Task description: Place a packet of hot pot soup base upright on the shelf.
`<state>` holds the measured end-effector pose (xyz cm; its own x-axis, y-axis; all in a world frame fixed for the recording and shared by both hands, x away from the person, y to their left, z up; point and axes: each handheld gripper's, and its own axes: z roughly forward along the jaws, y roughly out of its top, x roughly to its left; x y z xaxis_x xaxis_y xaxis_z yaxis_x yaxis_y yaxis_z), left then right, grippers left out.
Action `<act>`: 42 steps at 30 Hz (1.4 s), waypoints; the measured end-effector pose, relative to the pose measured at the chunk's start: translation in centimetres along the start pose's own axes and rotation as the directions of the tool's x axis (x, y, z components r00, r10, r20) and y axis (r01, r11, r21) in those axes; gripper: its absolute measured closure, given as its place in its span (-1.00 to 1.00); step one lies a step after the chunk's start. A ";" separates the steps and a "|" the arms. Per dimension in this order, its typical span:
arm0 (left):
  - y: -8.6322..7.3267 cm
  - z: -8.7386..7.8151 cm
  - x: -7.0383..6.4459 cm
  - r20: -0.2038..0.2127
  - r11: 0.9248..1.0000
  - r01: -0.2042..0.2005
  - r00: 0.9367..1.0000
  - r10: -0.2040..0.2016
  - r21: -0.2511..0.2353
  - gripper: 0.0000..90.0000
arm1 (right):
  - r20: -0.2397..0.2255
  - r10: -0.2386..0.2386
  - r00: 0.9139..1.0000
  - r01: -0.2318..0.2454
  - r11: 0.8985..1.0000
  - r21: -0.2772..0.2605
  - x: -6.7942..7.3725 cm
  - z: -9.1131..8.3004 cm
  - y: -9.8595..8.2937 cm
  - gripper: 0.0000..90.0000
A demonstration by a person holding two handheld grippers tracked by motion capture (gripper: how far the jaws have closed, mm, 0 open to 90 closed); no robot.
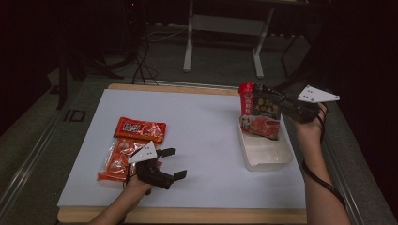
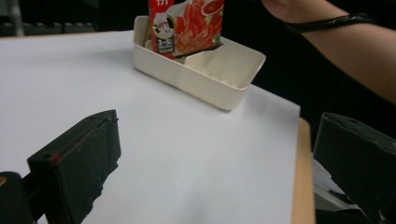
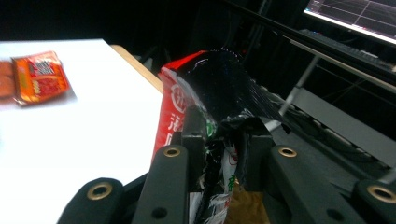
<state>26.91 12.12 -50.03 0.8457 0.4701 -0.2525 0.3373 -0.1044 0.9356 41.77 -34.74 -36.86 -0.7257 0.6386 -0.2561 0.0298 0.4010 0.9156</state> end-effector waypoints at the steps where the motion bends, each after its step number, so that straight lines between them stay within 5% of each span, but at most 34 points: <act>1: 0.0 0.0 0.0 -0.003 1.000 -0.008 1.000 0.008 -0.001 -0.97 | -0.002 0.007 1.000 -0.007 1.000 -0.006 0.0 0.0 -0.1 0.69; 9: -0.4 0.1 0.3 -0.019 1.000 -0.006 1.000 0.006 -0.013 -0.97 | -0.052 0.050 0.997 -0.051 0.998 -0.023 -0.3 -0.1 -0.9 0.69; 16: -0.4 -0.1 0.4 -0.018 1.000 0.003 1.000 -0.003 -0.022 -0.97 | -0.111 0.041 0.993 -0.041 0.999 0.009 0.1 0.9 -1.1 0.68; 23: -0.6 -0.1 0.5 -0.017 0.999 0.019 1.000 -0.020 -0.029 -0.97 | -0.085 0.122 0.989 -0.125 0.991 -0.038 -0.2 0.4 -2.6 0.66; 28: -0.6 -0.1 0.5 -0.018 0.999 0.022 1.000 -0.022 -0.029 -0.97 | -0.068 0.130 0.989 -0.135 0.988 -0.074 -0.2 0.0 -3.5 0.64; 37: -0.7 0.0 0.6 -0.015 0.999 0.028 0.999 -0.029 -0.025 -0.97 | -0.058 0.227 0.972 -0.230 0.971 -0.065 -0.2 -0.6 -5.9 0.48; 42: -0.6 0.1 0.5 -0.019 1.000 0.021 1.000 -0.021 -0.020 -0.97 | 0.040 0.211 0.977 -0.212 0.977 0.005 0.5 -1.0 -4.7 0.18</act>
<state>27.15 12.34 -50.77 0.8305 0.4888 -0.2673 0.3462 -0.0769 0.9350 40.56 -36.96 -41.00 -0.6752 0.7344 -0.0688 0.1861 0.2599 0.9475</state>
